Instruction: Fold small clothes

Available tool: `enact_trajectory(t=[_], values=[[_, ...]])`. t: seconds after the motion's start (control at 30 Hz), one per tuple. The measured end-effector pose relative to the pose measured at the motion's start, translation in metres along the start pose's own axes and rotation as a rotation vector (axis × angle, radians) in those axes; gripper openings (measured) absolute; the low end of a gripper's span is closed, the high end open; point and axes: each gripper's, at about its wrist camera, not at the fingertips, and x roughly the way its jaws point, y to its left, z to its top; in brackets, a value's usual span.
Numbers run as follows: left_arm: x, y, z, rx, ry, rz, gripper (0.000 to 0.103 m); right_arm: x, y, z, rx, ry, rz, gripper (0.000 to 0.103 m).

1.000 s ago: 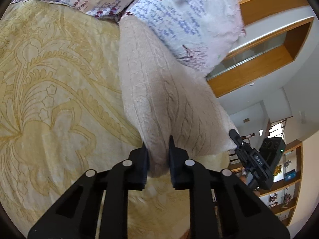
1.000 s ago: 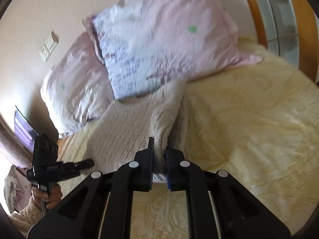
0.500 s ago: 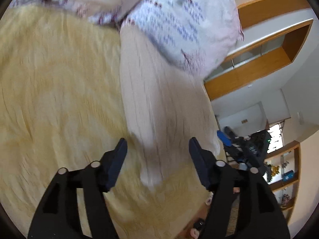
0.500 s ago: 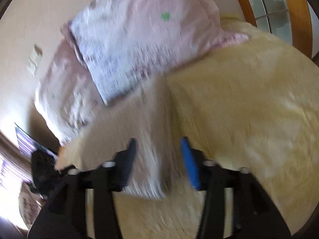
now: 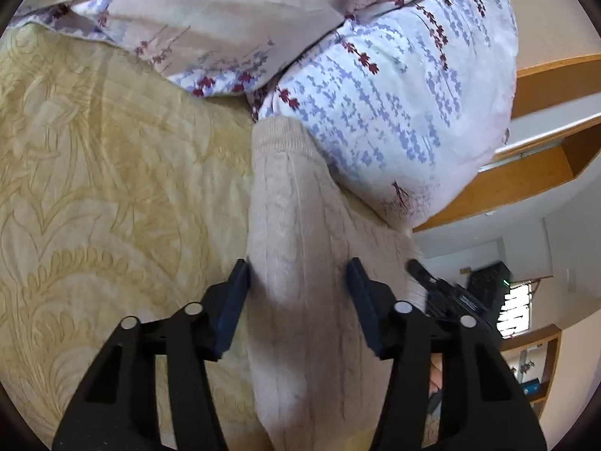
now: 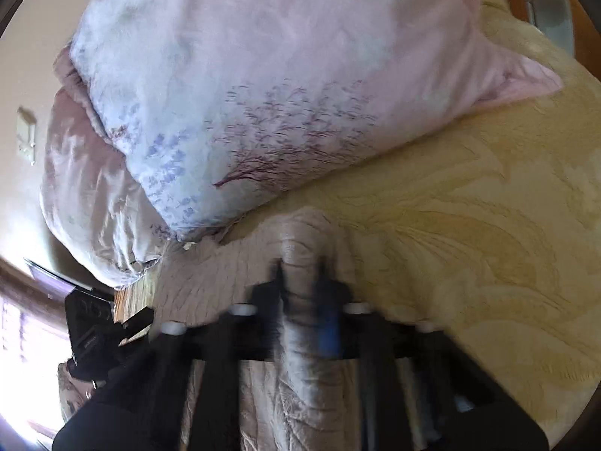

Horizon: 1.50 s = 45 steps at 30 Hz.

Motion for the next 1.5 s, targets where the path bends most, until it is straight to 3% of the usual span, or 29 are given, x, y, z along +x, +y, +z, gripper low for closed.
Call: enact_trajectory(t=[0.07, 0.17, 0.27, 0.33, 0.5, 0.57, 0.67, 0.83, 0.93, 0.97, 1.1, 1.2, 1.27, 1.5], values=[[0.000, -0.002, 0.000, 0.016, -0.011, 0.004, 0.040, -0.021, 0.011, -0.002, -0.063, -0.105, 0.013, 0.009], [0.000, -0.001, -0.003, 0.033, -0.025, 0.011, 0.039, -0.030, 0.011, -0.001, -0.078, -0.162, -0.021, 0.009], [0.002, -0.004, -0.006, 0.053, -0.032, 0.030, 0.038, 0.001, -0.007, -0.002, -0.043, -0.066, -0.171, 0.009], [0.005, -0.007, -0.007, 0.070, -0.036, 0.046, 0.039, 0.019, -0.016, -0.004, -0.030, -0.022, -0.227, 0.009], [-0.004, -0.012, -0.015, 0.077, -0.028, 0.046, 0.050, 0.004, -0.015, -0.006, 0.021, -0.041, -0.178, 0.014], [-0.016, -0.011, -0.025, 0.094, -0.032, 0.023, 0.055, -0.014, -0.017, -0.015, 0.039, -0.055, -0.142, 0.028], [-0.034, -0.016, -0.042, 0.128, -0.045, -0.012, 0.060, -0.041, -0.022, -0.039, 0.054, -0.080, -0.079, 0.036], [-0.043, -0.030, -0.069, 0.192, -0.022, -0.015, 0.070, -0.049, -0.025, -0.072, 0.057, -0.038, -0.023, 0.036], [-0.039, -0.039, -0.077, 0.237, -0.019, 0.015, 0.072, -0.046, -0.017, -0.078, 0.011, -0.049, -0.037, 0.012], [-0.037, -0.041, -0.080, 0.253, -0.022, 0.034, 0.072, -0.050, -0.011, -0.078, -0.008, -0.081, -0.048, 0.011], [-0.035, -0.044, -0.084, 0.263, -0.028, 0.056, 0.075, -0.076, -0.009, -0.075, -0.031, -0.182, -0.087, 0.010], [-0.034, -0.047, -0.086, 0.285, -0.040, 0.087, 0.077, -0.059, -0.020, -0.080, -0.028, -0.127, -0.187, 0.010], [-0.031, -0.050, -0.089, 0.300, -0.035, 0.103, 0.077, -0.050, -0.029, -0.085, -0.003, -0.103, -0.203, 0.010], [-0.010, -0.061, -0.097, 0.386, -0.022, 0.218, 0.078, -0.038, -0.021, -0.099, -0.073, -0.121, -0.304, 0.011]])
